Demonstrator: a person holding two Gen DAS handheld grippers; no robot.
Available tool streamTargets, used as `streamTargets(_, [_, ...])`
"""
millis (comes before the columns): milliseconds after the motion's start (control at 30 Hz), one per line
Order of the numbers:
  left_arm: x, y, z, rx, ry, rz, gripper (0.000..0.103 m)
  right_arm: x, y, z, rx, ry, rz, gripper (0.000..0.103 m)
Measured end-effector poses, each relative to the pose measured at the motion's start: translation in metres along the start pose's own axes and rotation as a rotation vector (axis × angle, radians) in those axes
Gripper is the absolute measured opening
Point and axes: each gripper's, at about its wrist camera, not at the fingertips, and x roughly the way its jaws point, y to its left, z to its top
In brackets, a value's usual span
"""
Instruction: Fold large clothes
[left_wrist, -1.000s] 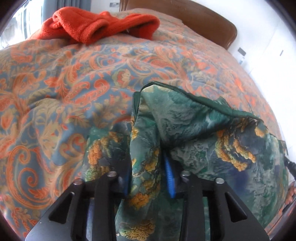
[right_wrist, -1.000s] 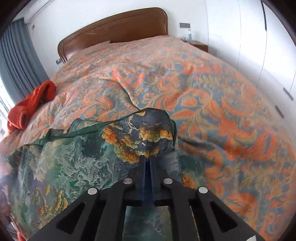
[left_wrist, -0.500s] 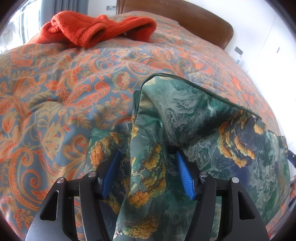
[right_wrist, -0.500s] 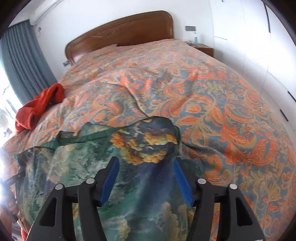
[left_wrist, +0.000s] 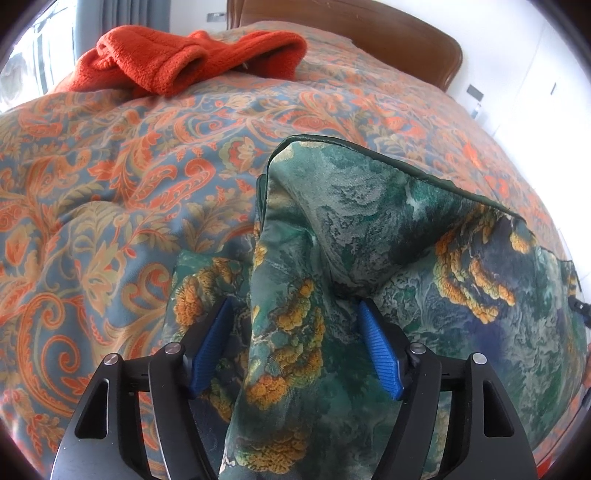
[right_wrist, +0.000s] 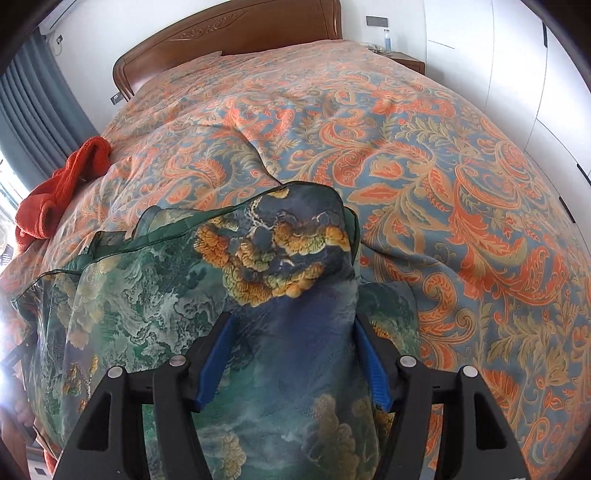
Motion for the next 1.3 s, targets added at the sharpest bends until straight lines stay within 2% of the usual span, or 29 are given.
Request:
streamTargets(267, [0.001, -0.001, -0.001, 0.004, -0.001, 0.002, 0.074, 0.004, -0.003, 0.0, 0.008, 0.006, 0.004, 0.064])
streamTargets(333, [0.001, 0.0, -0.002, 0.002, -0.002, 0.0, 0.074, 0.003, 0.0, -0.001, -0.031, 0.004, -0.014, 0.038])
streamTargets(367, [0.0, 0.0, -0.002, 0.0, -0.003, 0.0, 0.074, 0.003, 0.007, -0.002, -0.088, 0.004, -0.054, 0.017])
streamTargets(400, [-0.002, 0.0, -0.003, -0.003, -0.01, 0.003, 0.074, -0.001, 0.013, -0.003, -0.126, -0.016, -0.087, 0.012])
streamTargets(467, [-0.007, 0.0, -0.005, -0.003, -0.031, 0.006, 0.075, -0.016, 0.029, -0.004, -0.197, -0.084, -0.135, 0.01])
streamTargets(567, [-0.003, -0.003, -0.007, 0.009, -0.036, 0.008, 0.081, -0.042, 0.035, 0.002, -0.193, -0.205, -0.145, 0.01])
streamTargets(600, [0.001, -0.003, -0.007, 0.003, -0.027, 0.007, 0.085, -0.038, 0.031, 0.004, -0.182, -0.2, -0.155, 0.01])
streamTargets(733, [0.015, 0.0, -0.005, -0.033, 0.025, -0.008, 0.091, 0.028, 0.012, 0.0, -0.144, -0.042, -0.186, 0.01])
streamTargets(767, [0.014, 0.0, -0.005, -0.033, 0.024, -0.003, 0.091, 0.042, 0.013, -0.006, -0.152, -0.023, -0.189, 0.012])
streamTargets(833, [0.007, -0.001, -0.007, -0.025, 0.016, 0.013, 0.09, 0.047, 0.017, -0.011, -0.161, -0.044, -0.194, 0.016])
streamTargets(933, [-0.022, -0.006, -0.011, 0.002, -0.015, 0.03, 0.09, 0.032, 0.014, -0.011, -0.152, -0.085, -0.166, 0.025])
streamTargets(1000, [-0.044, -0.009, -0.015, 0.008, -0.059, 0.007, 0.09, 0.008, 0.002, -0.007, -0.112, -0.13, -0.111, 0.052])
streamTargets(1033, [-0.055, -0.011, -0.016, 0.011, -0.083, -0.012, 0.092, -0.008, -0.004, -0.007, -0.089, -0.175, -0.084, 0.055])
streamTargets(1133, [-0.067, -0.026, -0.007, 0.026, -0.122, -0.052, 0.094, -0.051, -0.007, -0.01, -0.085, -0.293, -0.061, 0.057])
streamTargets(1200, [-0.059, -0.041, 0.01, 0.05, -0.126, -0.076, 0.094, -0.064, -0.001, -0.009, -0.108, -0.301, -0.015, 0.057])
streamTargets(1300, [-0.032, -0.059, 0.038, 0.074, -0.163, -0.048, 0.094, -0.06, 0.017, -0.002, -0.118, -0.245, 0.1, 0.057])
